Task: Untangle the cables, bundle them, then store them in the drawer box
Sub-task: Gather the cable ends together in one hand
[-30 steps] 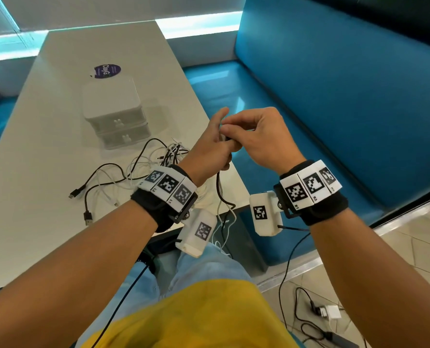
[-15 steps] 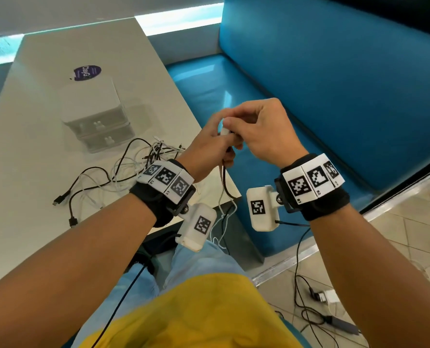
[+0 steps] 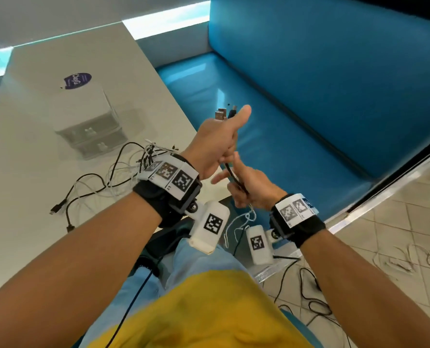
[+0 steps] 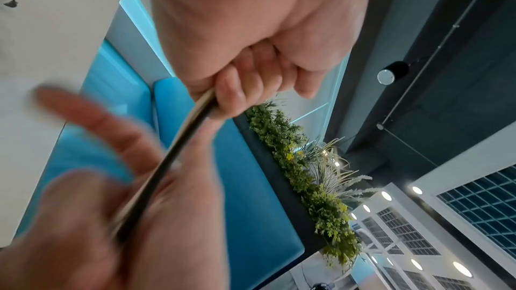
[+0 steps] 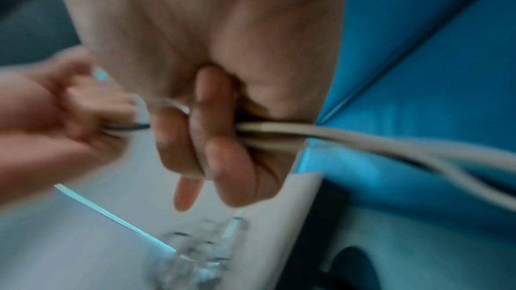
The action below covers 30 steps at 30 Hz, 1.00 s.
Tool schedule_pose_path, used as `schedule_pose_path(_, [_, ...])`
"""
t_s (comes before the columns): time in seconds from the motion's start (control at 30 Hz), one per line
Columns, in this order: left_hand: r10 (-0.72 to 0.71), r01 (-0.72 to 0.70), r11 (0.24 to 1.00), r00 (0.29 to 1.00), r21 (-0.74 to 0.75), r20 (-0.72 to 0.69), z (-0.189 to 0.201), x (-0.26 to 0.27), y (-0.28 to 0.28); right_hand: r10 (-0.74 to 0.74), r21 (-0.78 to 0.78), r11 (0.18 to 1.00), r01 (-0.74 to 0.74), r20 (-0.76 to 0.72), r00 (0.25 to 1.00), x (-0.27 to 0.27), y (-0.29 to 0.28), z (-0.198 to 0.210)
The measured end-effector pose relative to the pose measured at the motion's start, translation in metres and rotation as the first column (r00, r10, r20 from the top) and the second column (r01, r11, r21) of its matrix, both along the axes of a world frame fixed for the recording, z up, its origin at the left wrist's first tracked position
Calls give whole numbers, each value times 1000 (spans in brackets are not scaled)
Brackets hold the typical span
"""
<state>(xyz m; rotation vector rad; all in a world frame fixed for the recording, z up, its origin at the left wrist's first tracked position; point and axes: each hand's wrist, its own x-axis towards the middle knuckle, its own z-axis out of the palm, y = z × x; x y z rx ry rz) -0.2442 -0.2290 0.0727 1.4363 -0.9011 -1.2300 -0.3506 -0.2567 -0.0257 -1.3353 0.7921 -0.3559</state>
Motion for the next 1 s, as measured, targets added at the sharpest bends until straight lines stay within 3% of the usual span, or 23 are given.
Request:
schedule_pose_path(0.1, [-130,127,991,989,43,75,-7,-7,2,-38,-41,999,32,-161,986,-24,-5,-44])
schedule_pose_path(0.23, [-423,404,906,877,129,229,-15,-17,12,-143,-97,989,112,-430,891,-61,-12,-98])
schedule_pose_path(0.4, [-486,466,870,760,158,432,-33,-27,15,-301,-182,952,246,-422,855,-74,-17,-119])
schedule_pose_path(0.53, [-356,355,930,809,95,467,-48,-36,8,-426,-289,894,342,-310,850,-70,-33,-95])
schedule_pose_path(0.63, [-273,266,960,841,82,467,-63,-38,2,-555,-253,810,530,-35,831,-64,-31,-43])
schedule_pose_path(0.73, [-251,258,965,877,39,409,-72,-43,-3,-444,-301,824,481,184,877,-57,-20,5])
schedule_pose_path(0.83, [-216,262,961,910,-88,354,-69,-47,-3,-304,-561,778,282,57,951,-50,-15,21])
schedule_pose_path(1.0, [-186,235,964,929,-123,320,-66,-49,-3,-359,-737,654,173,-101,928,-44,-10,29])
